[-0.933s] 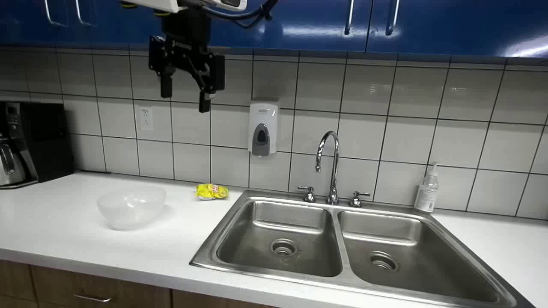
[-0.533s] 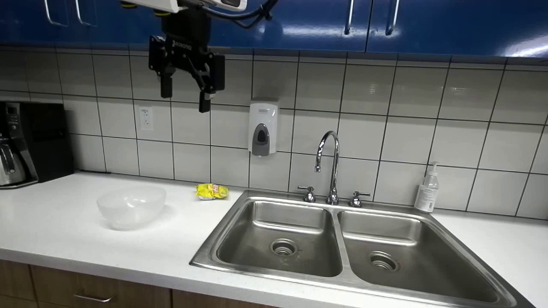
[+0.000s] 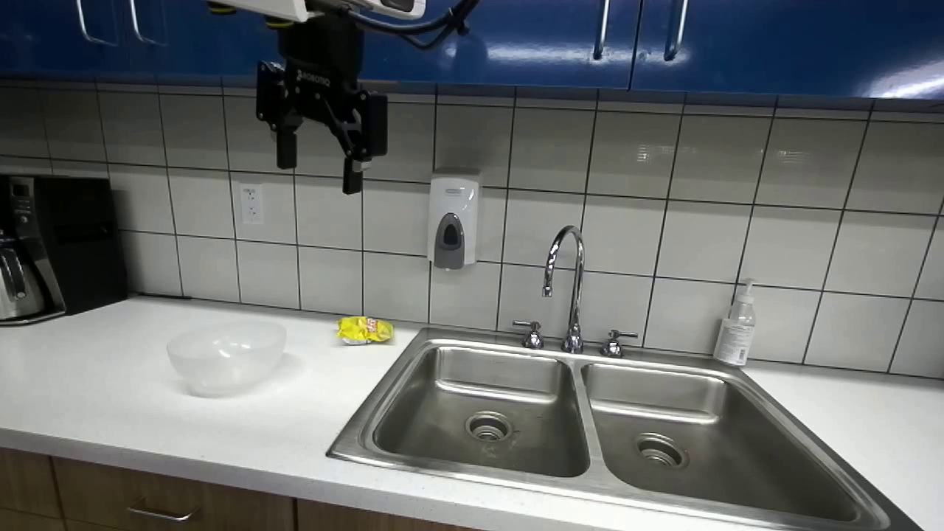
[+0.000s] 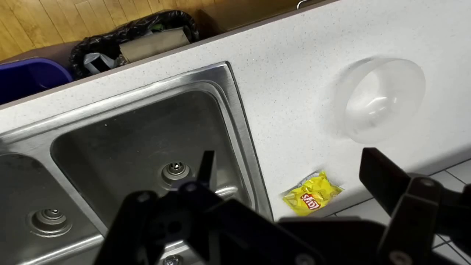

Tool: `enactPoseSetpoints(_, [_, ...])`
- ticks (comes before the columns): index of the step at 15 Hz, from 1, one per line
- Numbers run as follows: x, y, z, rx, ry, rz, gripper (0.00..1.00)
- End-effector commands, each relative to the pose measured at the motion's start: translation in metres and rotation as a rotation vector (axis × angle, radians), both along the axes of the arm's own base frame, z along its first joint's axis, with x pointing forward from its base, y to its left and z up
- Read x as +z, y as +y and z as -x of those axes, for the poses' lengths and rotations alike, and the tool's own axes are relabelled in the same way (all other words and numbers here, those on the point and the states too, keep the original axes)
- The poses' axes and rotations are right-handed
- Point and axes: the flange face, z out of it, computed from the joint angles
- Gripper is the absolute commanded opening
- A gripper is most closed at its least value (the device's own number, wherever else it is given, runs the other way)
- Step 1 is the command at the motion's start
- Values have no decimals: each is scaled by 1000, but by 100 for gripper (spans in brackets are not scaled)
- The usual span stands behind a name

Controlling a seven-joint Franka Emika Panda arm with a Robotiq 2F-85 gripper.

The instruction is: Put the bowl in the sink on the left.

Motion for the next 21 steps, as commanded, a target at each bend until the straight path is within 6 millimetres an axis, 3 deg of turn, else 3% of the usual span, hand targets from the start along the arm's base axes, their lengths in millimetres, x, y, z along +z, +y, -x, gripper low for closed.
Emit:
enactPoseSetpoints(1, [1, 0, 0, 0, 1, -1, 100])
enactPoseSetpoints(13, [1, 0, 0, 0, 1, -1, 100])
enactPoseSetpoints(21, [-51, 60, -16, 133, 101, 51, 100])
